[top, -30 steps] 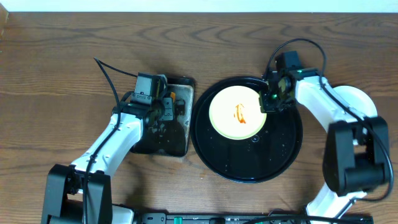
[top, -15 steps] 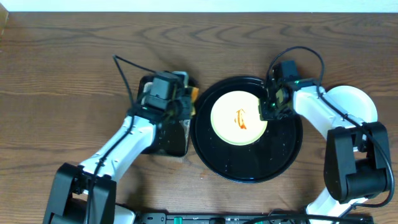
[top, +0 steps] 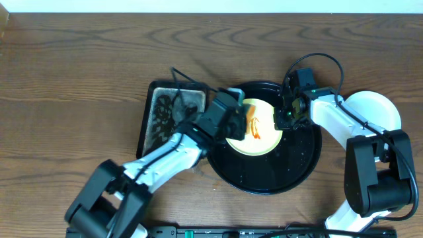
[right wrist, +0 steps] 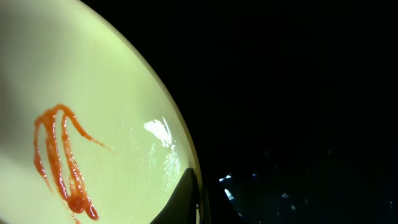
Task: Clean dirty plates on tray and stack at the side
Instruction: 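Carry the sponge with the left gripper to the yellow plate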
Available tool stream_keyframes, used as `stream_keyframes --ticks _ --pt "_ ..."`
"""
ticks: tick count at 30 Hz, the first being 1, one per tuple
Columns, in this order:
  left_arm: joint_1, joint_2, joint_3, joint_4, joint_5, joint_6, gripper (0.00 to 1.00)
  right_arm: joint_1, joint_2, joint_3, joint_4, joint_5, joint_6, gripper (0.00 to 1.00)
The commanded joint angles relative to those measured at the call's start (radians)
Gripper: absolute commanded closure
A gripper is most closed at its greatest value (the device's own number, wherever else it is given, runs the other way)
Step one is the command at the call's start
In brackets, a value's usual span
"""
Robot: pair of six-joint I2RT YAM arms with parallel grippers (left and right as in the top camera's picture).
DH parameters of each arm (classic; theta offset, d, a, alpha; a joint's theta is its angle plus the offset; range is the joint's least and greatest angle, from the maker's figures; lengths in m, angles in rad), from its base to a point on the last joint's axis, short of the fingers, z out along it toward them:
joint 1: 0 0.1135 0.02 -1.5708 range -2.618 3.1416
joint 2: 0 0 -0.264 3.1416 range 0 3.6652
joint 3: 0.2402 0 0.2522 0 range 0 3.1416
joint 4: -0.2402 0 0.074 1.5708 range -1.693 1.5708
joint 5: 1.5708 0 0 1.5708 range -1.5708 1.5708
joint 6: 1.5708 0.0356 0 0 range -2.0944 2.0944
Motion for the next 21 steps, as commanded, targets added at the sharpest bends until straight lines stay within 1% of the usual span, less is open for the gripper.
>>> stream_keyframes --ticks 1,4,6,9,12,14,17,21 --pt "-0.036 0.042 0.025 -0.033 0.024 0.023 0.93 0.007 0.01 -0.026 -0.001 0.004 0.014 0.99" --pt "-0.039 0.056 0.09 -0.165 0.004 0.138 0.93 0.007 0.01 -0.026 -0.004 0.005 0.014 0.99" --pt "-0.038 0.056 0.166 -0.272 -0.06 0.224 0.93 0.007 0.01 -0.026 -0.004 0.005 0.014 0.99" --pt "-0.038 0.061 0.254 -0.358 -0.102 0.287 0.92 0.007 0.01 -0.026 -0.004 0.004 0.014 0.99" --pt "-0.038 0.078 0.314 -0.391 -0.113 0.286 0.93 0.007 0.01 -0.026 -0.005 0.004 0.014 0.99" --pt "-0.037 0.101 0.345 -0.407 -0.113 0.263 0.93 0.007 0.01 -0.026 -0.005 0.005 0.014 0.99" --pt "-0.031 0.149 0.385 -0.444 -0.112 0.178 0.92 0.007 0.01 -0.026 -0.006 0.005 0.014 0.99" --pt "-0.03 0.179 0.389 -0.445 -0.111 0.101 0.93 0.007 0.01 -0.026 -0.01 0.005 0.014 0.99"
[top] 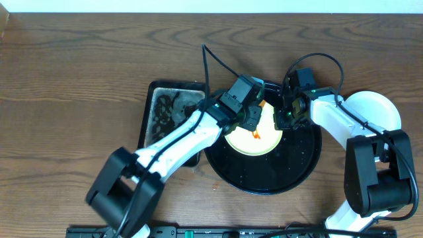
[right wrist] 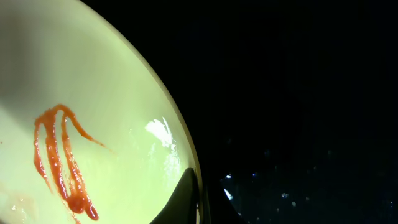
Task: Clean dirty plates on tray and stack at the side
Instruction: 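Carry the sponge with the left gripper to the yellow plate, then scrub the yellow plate with the sponge in the left gripper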
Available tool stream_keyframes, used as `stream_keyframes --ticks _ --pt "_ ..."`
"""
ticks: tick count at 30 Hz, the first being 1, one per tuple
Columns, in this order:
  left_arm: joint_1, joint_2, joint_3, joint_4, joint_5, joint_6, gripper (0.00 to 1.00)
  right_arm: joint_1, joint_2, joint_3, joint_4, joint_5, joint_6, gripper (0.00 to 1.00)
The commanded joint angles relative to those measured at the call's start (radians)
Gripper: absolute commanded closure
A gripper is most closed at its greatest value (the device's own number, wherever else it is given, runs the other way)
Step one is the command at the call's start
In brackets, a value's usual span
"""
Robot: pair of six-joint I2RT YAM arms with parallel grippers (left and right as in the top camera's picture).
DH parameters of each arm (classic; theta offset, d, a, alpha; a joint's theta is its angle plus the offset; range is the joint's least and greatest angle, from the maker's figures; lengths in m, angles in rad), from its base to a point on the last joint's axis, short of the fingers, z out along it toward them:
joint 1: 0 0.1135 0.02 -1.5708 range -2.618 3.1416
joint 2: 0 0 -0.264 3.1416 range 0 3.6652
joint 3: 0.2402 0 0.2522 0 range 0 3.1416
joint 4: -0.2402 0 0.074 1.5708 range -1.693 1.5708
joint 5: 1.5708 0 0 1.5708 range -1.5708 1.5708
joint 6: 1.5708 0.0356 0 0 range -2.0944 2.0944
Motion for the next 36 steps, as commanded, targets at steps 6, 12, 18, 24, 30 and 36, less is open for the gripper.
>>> stream_keyframes --ticks 6,12,18,24,30,36 --pt "0.006 0.069 0.011 -0.005 -0.016 -0.198 0.92 0.007 0.01 -0.026 -0.008 0.005 0.014 0.99" --pt "-0.006 0.109 0.011 0.006 -0.016 -0.198 0.93 0.007 0.01 -0.026 -0.011 0.005 0.013 0.99" --pt "-0.043 0.154 0.011 0.035 -0.007 -0.209 0.93 0.007 0.01 -0.026 -0.011 0.005 0.013 0.99" --pt "-0.076 0.167 0.011 0.082 0.005 -0.257 0.93 0.007 0.01 -0.026 -0.02 0.005 0.01 0.99" --pt "-0.08 0.225 0.01 0.081 0.007 -0.307 0.93 0.007 0.01 -0.026 -0.02 0.005 0.01 0.99" --pt "-0.082 0.269 0.01 0.08 -0.002 -0.307 0.93 0.007 0.01 -0.026 -0.023 0.005 0.01 0.99"
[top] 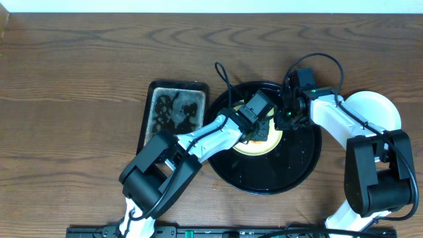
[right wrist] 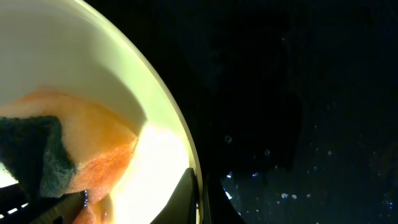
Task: Clean dirty plates on tray and stack at the side
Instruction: 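Scrub the yellow plate with the sponge in the left gripper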
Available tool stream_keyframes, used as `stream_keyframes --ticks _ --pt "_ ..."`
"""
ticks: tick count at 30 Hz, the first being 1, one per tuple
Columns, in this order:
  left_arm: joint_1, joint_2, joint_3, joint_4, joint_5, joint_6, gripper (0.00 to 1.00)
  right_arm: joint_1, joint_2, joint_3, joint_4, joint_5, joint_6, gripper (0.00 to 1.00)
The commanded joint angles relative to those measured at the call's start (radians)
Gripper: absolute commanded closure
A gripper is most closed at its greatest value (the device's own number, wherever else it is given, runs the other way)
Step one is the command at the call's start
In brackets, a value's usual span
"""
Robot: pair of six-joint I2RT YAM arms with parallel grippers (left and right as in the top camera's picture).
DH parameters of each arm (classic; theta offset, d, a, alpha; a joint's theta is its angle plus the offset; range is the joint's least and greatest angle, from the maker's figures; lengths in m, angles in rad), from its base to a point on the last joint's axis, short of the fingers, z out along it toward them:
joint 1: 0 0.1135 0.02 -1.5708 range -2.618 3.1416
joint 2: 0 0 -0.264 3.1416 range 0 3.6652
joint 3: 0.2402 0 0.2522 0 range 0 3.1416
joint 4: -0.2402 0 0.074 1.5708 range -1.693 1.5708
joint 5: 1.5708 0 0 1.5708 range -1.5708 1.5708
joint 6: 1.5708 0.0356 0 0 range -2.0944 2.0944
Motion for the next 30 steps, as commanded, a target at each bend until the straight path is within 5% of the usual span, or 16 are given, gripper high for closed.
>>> stream_keyframes --ticks 1,8,16,24,30 --pt "-0.001 0.065 0.007 -0.014 -0.035 -0.018 0.92 0.007 0.01 -0.026 -0.016 0.005 0.01 0.99" --pt "0.013 0.065 0.008 -0.037 -0.27 -0.014 0.93 0.007 0.01 -0.026 -0.022 0.005 0.01 0.99" --pt "0.044 0.063 0.008 -0.153 -0.296 -0.015 0.92 0.007 0.01 -0.026 -0.023 0.005 0.01 0.99" --pt "0.028 0.06 0.008 -0.217 0.125 0.07 0.93 0.007 0.01 -0.026 -0.023 0.005 0.01 0.99" --pt "-0.014 0.057 0.008 -0.164 0.182 0.125 0.92 0.007 0.01 -0.026 -0.023 0.005 0.01 0.99"
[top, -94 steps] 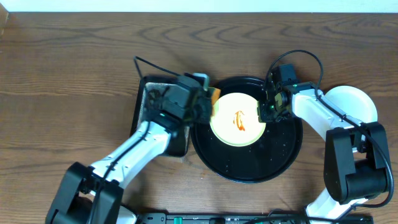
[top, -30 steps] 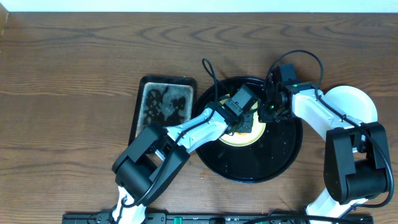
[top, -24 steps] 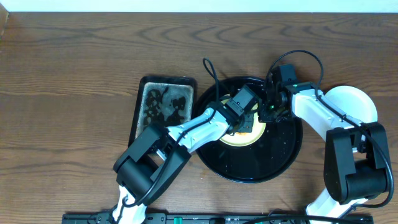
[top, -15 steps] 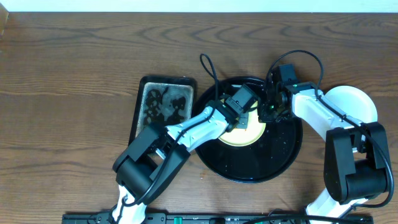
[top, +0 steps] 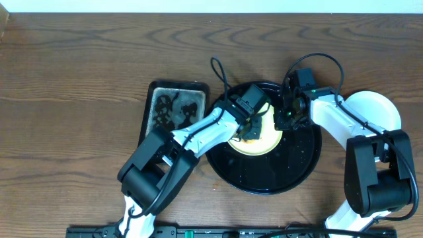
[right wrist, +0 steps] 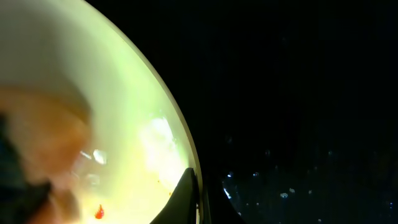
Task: Clean dirty plates on tray and stack at the side
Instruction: 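Scrub the yellow plate with the sponge in the left gripper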
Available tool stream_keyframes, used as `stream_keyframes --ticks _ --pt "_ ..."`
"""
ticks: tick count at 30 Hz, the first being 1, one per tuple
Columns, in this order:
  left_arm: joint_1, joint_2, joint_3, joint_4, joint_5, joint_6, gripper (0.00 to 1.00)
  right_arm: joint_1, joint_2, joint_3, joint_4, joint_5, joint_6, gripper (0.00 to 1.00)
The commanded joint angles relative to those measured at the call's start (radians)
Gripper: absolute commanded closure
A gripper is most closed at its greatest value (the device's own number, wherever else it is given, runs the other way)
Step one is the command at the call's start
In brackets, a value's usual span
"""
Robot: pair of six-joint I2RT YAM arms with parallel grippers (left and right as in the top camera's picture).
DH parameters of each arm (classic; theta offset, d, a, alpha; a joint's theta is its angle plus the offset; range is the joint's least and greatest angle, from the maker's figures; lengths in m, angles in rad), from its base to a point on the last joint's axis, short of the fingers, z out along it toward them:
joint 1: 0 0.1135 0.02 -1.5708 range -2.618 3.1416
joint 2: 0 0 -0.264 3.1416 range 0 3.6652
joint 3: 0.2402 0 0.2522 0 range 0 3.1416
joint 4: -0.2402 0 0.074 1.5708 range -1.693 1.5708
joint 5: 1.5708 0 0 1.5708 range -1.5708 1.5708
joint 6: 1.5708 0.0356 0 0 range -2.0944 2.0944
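A pale yellow-green plate point(top: 259, 140) lies in the round black tray point(top: 297, 165). My left gripper point(top: 252, 124) is down over the plate's middle, shut on an orange sponge point(right wrist: 37, 146) that shows blurred in the right wrist view. The plate point(right wrist: 106, 74) looks wet there, with one small red spot point(right wrist: 99, 213) left near the sponge. My right gripper point(top: 285, 119) is shut on the plate's right rim, one dark finger point(right wrist: 185, 200) lying on the inner side of the rim.
A black rectangular tray point(top: 169, 112) with dark wet residue stands left of the round tray. A white plate point(top: 378, 109) sits on the wooden table at the right, beside my right arm. Water drops speckle the black tray floor point(right wrist: 292, 186).
The sponge has shifted left across the plate, and where it lay only a small red spot and a wet film show. My left gripper sits slightly further up and left. The right gripper has not moved.
The plate first bore red sauce streaks, with my left gripper and the sponge at its left rim. Then the gripper was over the plate's upper part, then the sponge lay on the streaks. Now the streaks are gone. My right gripper held the rim throughout.
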Motion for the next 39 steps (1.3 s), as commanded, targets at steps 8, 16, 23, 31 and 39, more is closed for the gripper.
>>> stream_keyframes --ticks 8,16,23,31,39 --pt "-0.06 0.003 -0.039 0.05 0.14 0.04 0.93 0.007 0.01 -0.026 -0.019 0.006 0.01 0.99" --pt "-0.06 -0.009 -0.039 0.111 0.093 -0.051 0.93 0.007 0.01 -0.026 -0.02 0.006 0.009 0.99" --pt "-0.06 -0.008 -0.039 0.119 -0.046 -0.143 0.93 0.007 0.01 -0.026 -0.026 0.006 0.009 0.99" --pt "-0.04 -0.008 -0.039 0.138 -0.303 -0.222 0.93 0.007 0.01 -0.026 -0.031 0.006 0.005 0.99" --pt "-0.013 -0.016 -0.039 0.163 -0.151 -0.173 0.93 0.007 0.01 -0.026 -0.031 0.006 0.005 0.99"
